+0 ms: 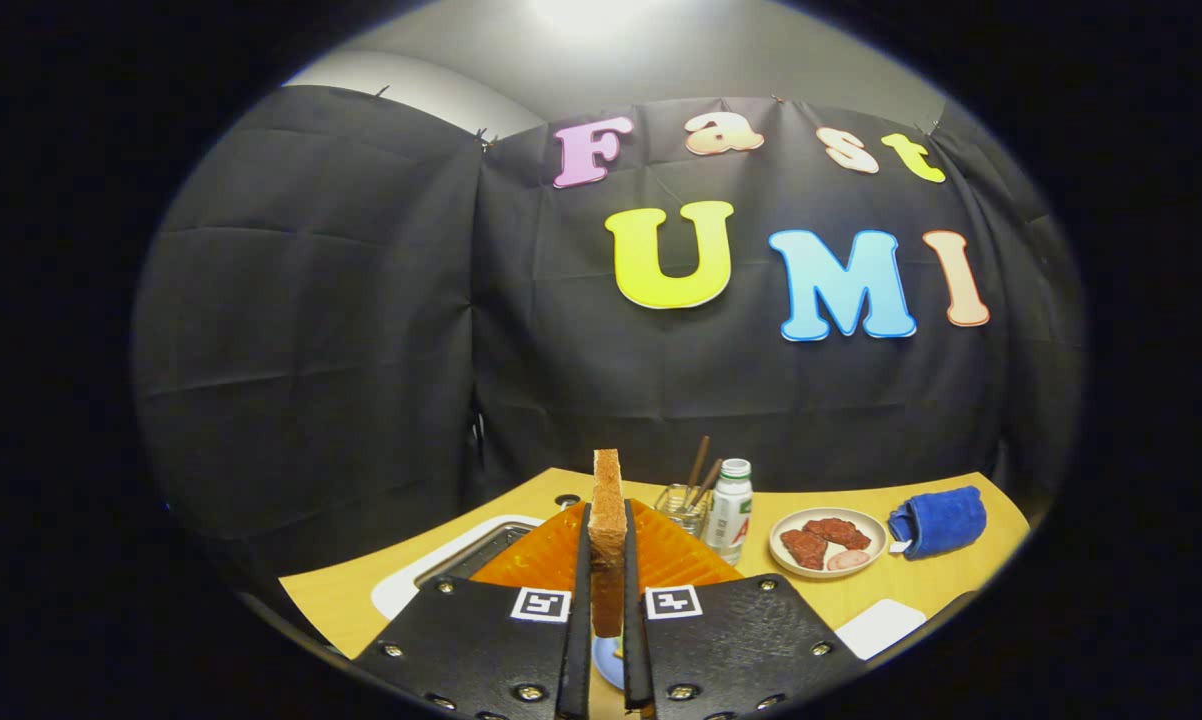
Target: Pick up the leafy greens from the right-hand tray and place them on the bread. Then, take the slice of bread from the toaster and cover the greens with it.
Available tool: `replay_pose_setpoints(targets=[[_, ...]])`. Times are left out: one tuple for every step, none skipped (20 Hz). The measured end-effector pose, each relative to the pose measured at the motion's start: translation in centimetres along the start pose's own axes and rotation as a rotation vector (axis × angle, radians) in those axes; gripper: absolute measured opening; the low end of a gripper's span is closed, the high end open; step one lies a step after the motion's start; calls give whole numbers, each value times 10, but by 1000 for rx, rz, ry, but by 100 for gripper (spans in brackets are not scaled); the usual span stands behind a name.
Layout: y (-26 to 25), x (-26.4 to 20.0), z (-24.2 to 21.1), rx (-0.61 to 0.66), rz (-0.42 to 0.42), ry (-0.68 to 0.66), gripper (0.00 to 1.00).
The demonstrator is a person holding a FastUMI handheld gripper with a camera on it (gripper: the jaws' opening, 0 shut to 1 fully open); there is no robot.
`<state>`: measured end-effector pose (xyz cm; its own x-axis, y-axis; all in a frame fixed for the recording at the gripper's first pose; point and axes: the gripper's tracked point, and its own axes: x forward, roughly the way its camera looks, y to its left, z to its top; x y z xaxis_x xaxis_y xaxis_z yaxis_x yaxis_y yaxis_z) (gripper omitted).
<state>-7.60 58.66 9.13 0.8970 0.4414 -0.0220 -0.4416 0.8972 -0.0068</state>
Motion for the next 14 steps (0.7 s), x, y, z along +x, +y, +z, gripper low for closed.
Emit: replay_pose_setpoints(targets=[[-12, -2, -5, -4, -19, 5, 13], [-24, -2, -11, -5, -37, 5, 13], [-35, -2, -17, -1, -54, 10, 13], [-44, -4, -24, 6, -66, 17, 13], [-52, -3, -32, 10, -75, 25, 13], [-60, -3, -39, 7, -85, 35, 13], [-67, -3, -47, 11, -92, 46, 13], [-70, -2, -54, 15, -93, 59, 13], [-72, -1, -60, 21, -89, 69, 13], [-73, -2, -65, 27, -81, 73, 13], [-75, -3, -69, 32, -77, 73, 13], [-76, -3, -72, 32, -74, 74, 13], [-76, -4, -76, 32, -68, 75, 13], [-75, -5, -79, 28, -63, 81, 13]])
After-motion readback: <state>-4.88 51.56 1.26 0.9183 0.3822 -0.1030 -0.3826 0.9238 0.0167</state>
